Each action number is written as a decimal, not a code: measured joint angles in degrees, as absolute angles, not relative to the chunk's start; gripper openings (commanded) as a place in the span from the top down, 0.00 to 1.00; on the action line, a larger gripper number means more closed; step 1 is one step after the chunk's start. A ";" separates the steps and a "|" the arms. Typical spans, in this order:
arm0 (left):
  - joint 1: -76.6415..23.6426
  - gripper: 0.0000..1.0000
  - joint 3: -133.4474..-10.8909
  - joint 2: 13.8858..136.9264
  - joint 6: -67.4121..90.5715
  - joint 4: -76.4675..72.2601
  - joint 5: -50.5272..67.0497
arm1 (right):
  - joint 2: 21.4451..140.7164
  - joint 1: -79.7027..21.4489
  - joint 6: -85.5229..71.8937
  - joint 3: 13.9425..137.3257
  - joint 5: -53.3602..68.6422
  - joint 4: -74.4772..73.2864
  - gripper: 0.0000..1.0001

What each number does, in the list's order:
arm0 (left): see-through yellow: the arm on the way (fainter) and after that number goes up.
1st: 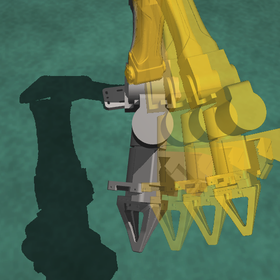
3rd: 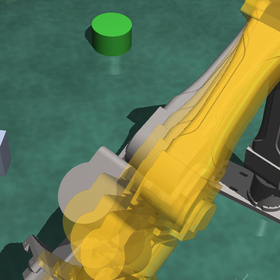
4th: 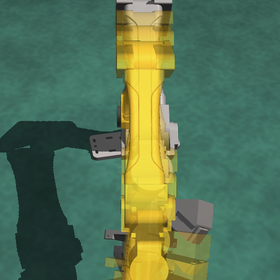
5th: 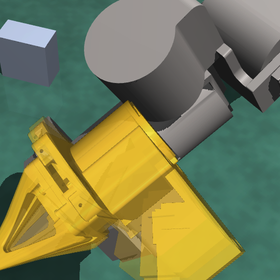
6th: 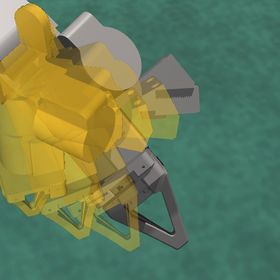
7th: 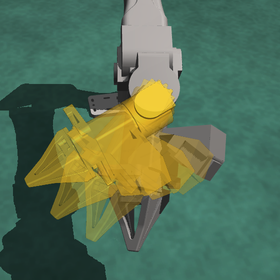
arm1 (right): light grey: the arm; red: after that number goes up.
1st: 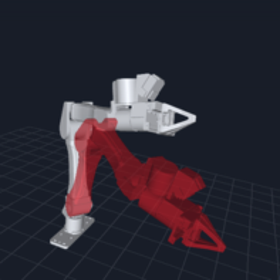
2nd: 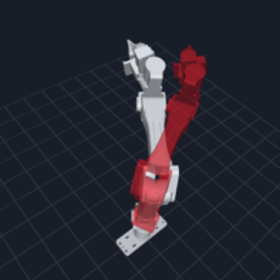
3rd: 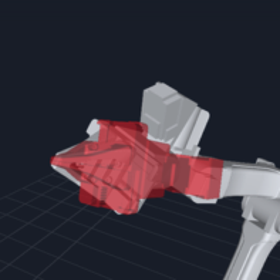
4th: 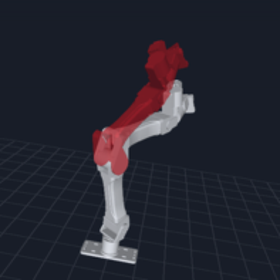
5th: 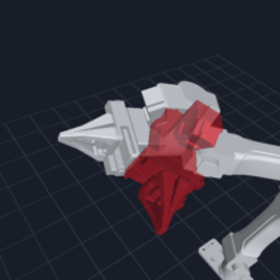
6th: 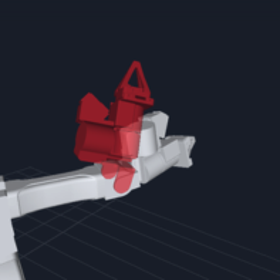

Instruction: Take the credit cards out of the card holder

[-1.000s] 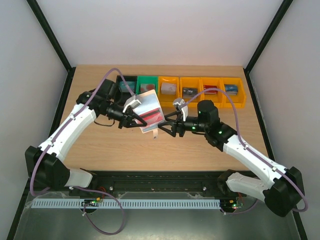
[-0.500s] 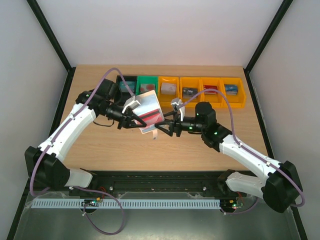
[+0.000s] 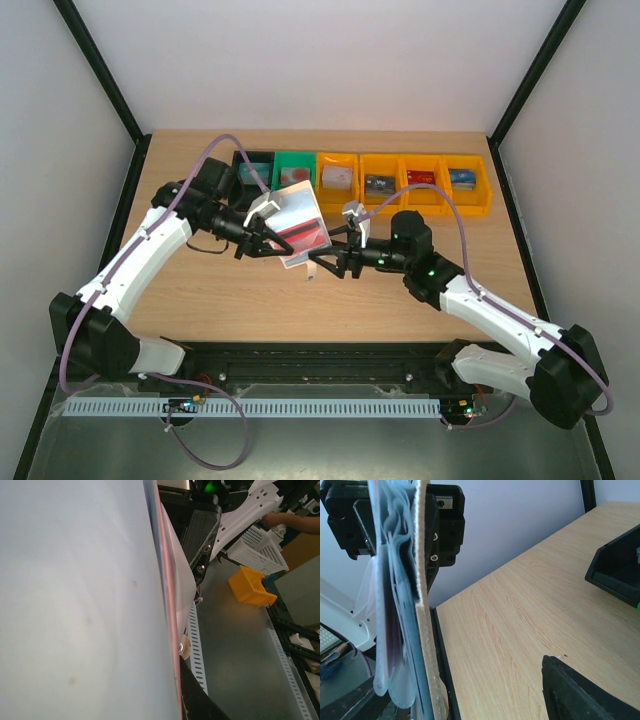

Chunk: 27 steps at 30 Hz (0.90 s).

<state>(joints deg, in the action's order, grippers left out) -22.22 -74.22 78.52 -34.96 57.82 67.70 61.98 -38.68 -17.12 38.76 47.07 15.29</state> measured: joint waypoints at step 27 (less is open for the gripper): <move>-23.94 0.98 -73.87 77.14 -36.97 54.87 67.96 | 54.24 -32.32 -17.12 40.88 48.21 6.59 0.28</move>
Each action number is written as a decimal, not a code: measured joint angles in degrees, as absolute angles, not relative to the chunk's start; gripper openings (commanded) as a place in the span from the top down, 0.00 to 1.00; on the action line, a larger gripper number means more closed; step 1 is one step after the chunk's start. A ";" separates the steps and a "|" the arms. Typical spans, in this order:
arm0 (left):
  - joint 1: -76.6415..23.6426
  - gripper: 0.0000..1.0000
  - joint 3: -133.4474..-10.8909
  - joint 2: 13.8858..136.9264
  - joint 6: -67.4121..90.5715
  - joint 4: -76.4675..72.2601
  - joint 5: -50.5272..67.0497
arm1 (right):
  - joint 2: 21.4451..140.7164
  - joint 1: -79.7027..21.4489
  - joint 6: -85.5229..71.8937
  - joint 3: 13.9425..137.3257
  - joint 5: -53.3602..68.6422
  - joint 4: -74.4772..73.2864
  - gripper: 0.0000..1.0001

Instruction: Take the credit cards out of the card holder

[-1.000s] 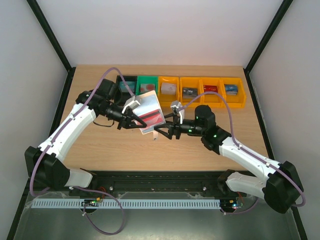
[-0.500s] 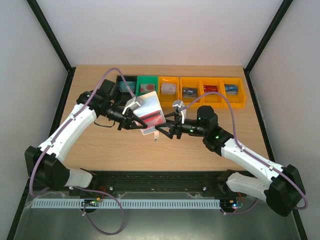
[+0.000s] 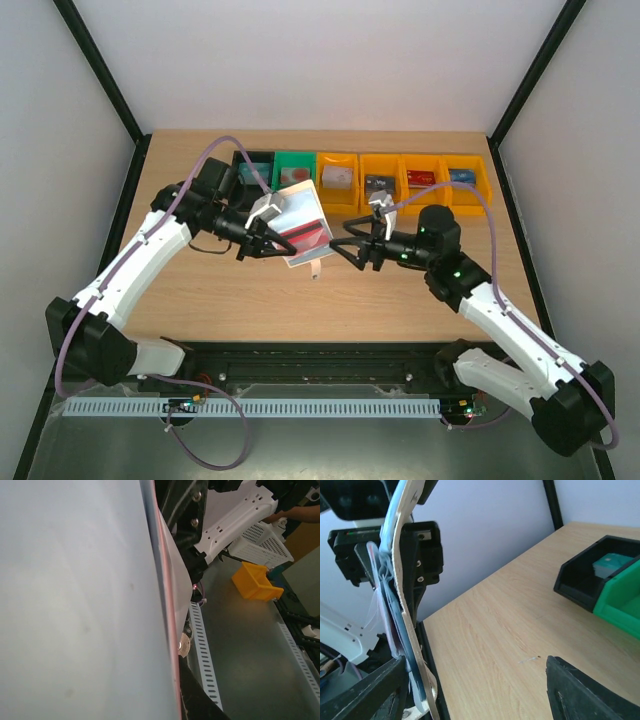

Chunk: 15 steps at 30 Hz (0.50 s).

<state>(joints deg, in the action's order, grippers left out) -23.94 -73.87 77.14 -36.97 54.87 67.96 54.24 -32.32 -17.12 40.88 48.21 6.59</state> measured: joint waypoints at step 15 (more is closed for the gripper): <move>-24.47 0.98 -73.10 76.90 -36.97 57.84 66.41 | 53.23 -28.93 -14.28 44.97 53.30 1.91 0.32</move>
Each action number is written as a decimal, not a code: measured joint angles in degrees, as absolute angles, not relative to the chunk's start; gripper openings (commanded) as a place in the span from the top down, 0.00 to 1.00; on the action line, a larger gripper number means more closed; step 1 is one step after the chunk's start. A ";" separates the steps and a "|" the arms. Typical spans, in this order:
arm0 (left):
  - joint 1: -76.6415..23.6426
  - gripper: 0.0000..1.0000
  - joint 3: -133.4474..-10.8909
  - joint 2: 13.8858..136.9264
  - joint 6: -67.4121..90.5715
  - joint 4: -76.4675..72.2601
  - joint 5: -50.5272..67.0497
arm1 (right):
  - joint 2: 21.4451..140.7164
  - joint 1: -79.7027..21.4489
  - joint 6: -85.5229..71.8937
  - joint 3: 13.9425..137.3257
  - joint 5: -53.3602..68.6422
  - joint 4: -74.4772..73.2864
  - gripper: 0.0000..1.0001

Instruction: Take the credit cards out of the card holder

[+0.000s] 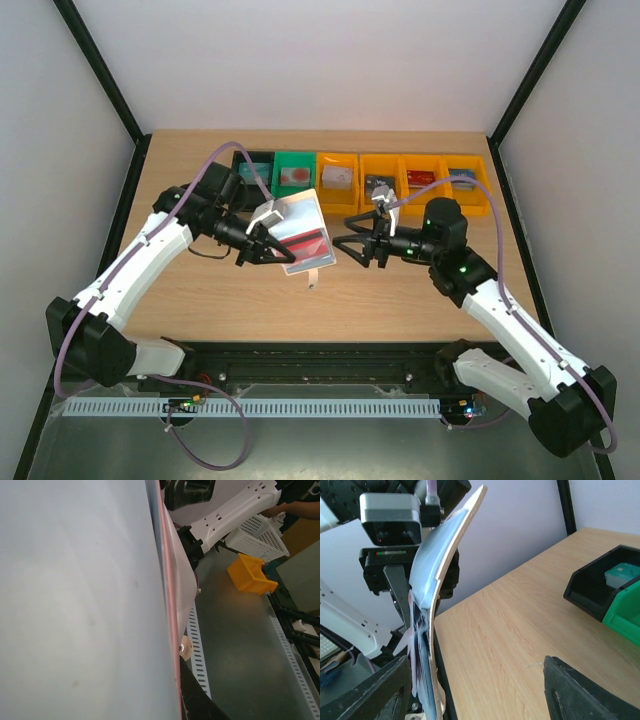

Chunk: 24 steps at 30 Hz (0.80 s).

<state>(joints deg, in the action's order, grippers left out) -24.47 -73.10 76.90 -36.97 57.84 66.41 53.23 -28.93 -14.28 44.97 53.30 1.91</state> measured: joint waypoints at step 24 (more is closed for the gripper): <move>-24.53 0.98 -72.38 76.90 -37.12 59.16 66.00 | 57.14 -31.66 -12.60 44.97 60.36 1.45 0.39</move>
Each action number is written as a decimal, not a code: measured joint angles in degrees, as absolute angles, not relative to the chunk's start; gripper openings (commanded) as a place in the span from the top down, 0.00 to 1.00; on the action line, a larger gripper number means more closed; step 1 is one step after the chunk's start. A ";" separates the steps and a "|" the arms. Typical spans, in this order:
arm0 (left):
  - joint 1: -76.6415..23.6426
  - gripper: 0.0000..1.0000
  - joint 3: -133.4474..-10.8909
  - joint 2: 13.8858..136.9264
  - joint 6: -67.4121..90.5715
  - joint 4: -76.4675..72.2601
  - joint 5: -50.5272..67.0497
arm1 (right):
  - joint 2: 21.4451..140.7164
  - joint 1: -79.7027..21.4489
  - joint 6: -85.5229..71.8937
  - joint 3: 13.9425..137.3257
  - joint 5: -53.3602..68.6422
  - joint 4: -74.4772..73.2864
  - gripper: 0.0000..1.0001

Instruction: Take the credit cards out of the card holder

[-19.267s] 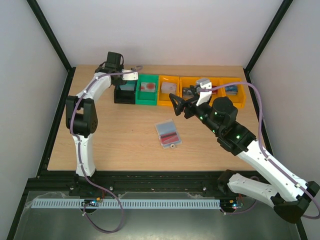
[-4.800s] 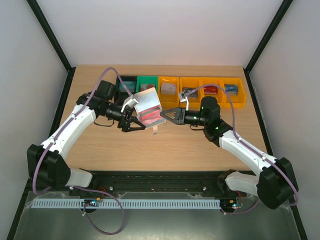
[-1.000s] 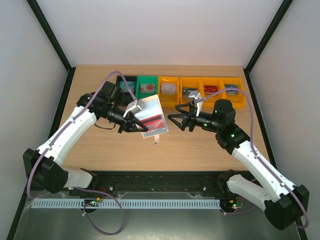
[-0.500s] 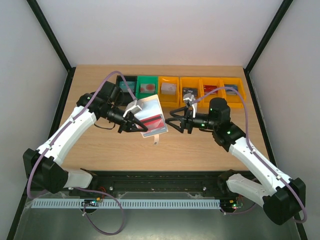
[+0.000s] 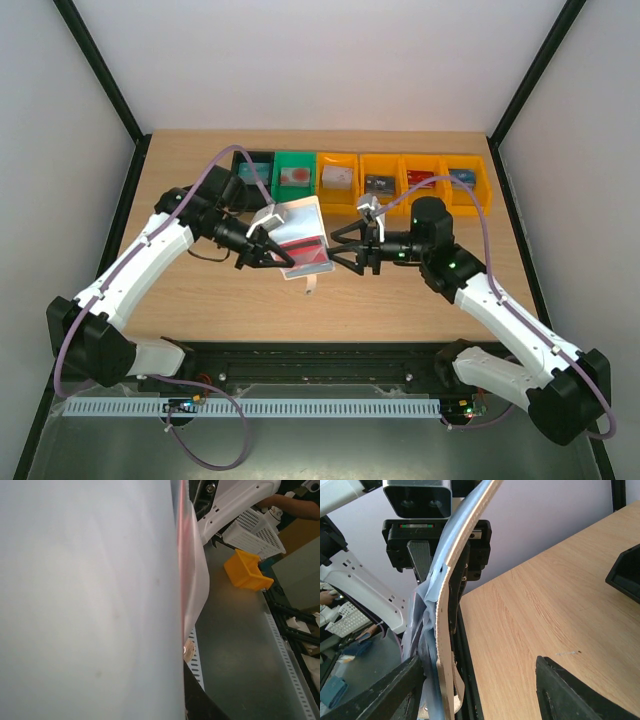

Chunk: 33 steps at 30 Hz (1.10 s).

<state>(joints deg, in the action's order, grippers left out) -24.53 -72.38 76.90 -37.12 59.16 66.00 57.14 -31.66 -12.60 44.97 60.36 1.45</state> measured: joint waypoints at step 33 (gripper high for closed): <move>-22.83 0.89 -71.90 76.64 -35.42 60.10 65.06 | 64.51 -34.94 -24.91 44.82 61.30 11.62 0.98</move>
